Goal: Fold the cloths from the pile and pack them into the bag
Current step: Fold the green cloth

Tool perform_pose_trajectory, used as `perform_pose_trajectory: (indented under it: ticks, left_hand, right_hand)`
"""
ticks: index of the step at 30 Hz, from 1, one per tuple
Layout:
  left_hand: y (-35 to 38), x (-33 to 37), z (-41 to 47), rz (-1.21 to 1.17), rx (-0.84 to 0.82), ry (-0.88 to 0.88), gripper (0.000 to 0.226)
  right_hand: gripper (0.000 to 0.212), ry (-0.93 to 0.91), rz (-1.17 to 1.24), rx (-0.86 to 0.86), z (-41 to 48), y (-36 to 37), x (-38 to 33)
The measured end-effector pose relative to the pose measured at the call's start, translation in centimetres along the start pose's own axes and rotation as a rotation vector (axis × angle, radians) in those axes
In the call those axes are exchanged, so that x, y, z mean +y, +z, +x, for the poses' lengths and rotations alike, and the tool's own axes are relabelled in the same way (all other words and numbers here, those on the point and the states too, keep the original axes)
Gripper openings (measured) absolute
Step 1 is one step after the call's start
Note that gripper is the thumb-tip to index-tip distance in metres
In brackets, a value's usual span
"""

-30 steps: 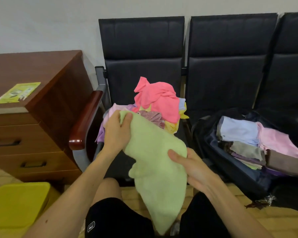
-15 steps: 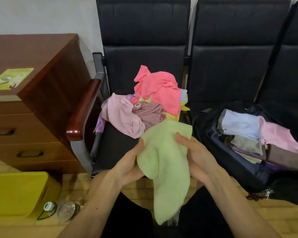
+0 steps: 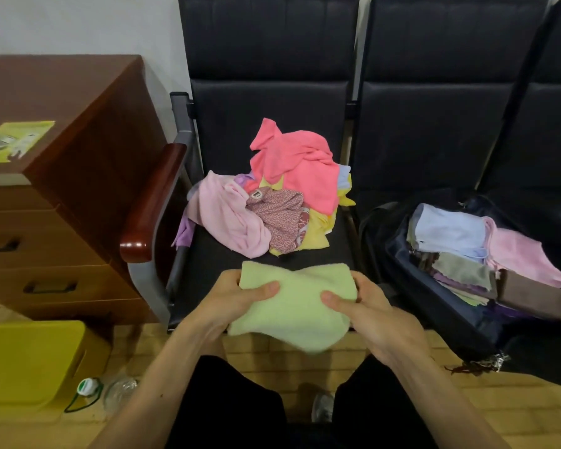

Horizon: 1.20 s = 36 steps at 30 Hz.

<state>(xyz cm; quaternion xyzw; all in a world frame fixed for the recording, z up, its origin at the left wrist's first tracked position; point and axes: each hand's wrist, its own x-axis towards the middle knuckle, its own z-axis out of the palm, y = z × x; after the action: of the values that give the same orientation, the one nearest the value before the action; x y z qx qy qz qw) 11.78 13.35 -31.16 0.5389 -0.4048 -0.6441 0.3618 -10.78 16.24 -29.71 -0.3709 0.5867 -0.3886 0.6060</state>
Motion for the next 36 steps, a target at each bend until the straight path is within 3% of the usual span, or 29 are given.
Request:
perform_pose_trajectory:
  ticks: [6, 12, 18, 21, 25, 28, 36]
  left_hand:
    - [0.0, 1.6, 0.6, -0.010, 0.141, 0.142, 0.037]
    - [0.4, 3.7, -0.4, 0.043, 0.089, 0.326, 0.046]
    - [-0.1, 4.8, -0.9, 0.093, 0.015, 0.401, 0.054]
    - [-0.5, 5.0, -0.8, 0.167, 0.000, 0.403, 0.063]
    - [-0.3, 4.7, -0.5, 0.297, -0.011, 0.409, 0.066]
    - [0.0, 4.9, -0.2, 0.397, 0.050, 0.447, 0.062]
    - [0.4, 5.3, -0.1, 0.527, 0.199, 0.498, 0.052]
  right_hand:
    - [0.055, -0.204, -0.101, 0.174, 0.6, 0.3, -2.7]
    - [0.025, -0.417, -0.365, 0.098, 1.2, -1.0, -5.3]
    - [0.065, -0.376, -0.401, -0.135, 0.8, -1.7, -6.1]
    - [0.071, -0.401, -0.425, -0.150, 0.8, -2.0, -6.4]
    - [0.056, -0.452, -0.617, -0.030, 1.0, -2.3, -6.7]
    - [0.056, -0.491, -0.745, 0.110, 1.5, -2.5, -6.7]
    - [0.044, -0.590, -0.788, 0.171, 1.3, -3.0, -6.9]
